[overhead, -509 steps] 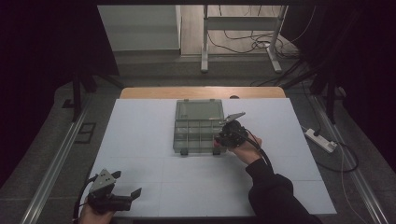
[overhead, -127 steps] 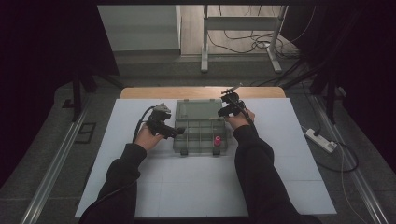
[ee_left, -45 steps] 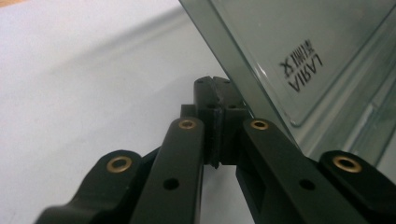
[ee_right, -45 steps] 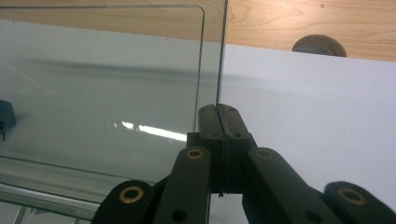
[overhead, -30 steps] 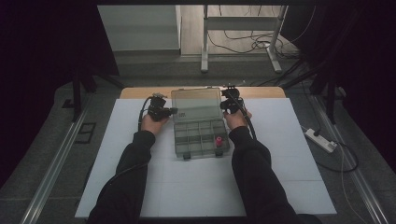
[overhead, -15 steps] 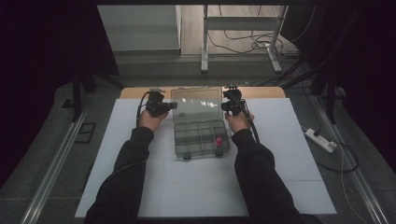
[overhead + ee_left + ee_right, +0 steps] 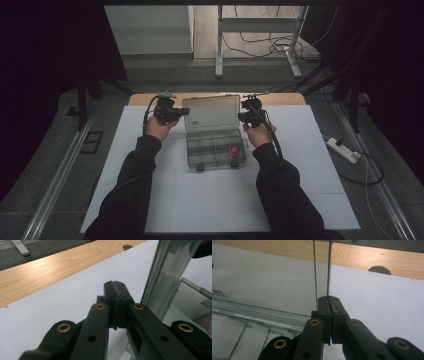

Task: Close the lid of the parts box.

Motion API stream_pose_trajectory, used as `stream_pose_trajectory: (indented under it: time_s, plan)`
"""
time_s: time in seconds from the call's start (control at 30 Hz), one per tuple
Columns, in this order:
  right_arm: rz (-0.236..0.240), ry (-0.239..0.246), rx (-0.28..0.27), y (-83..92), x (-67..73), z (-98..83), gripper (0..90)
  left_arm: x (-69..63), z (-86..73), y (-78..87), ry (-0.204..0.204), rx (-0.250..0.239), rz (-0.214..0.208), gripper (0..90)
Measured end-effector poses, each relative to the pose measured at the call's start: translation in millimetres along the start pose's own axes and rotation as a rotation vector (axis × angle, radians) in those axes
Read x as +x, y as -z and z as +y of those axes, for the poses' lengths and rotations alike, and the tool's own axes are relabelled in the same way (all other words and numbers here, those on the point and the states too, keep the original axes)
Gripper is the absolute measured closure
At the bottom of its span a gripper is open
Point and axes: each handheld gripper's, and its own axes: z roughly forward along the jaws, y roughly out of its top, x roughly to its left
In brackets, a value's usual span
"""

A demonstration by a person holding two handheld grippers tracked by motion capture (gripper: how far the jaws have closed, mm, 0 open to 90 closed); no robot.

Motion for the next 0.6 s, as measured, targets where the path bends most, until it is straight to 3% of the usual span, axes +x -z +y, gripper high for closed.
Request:
stream_pose_trajectory:
  time_s: [0.4, 0.6]
  plan:
    - [0.03, 0.016, -0.009, 13.5, -0.1, -11.1, 87.4, -14.2, -5.5, 17.7, -0.056, -0.014, -0.012, 88.8]
    - [0.052, 0.019, -0.005, 19.4, -0.7, -17.2, 86.2, -21.7, -8.9, 23.9, -0.054, -0.018, -0.021, 88.8]
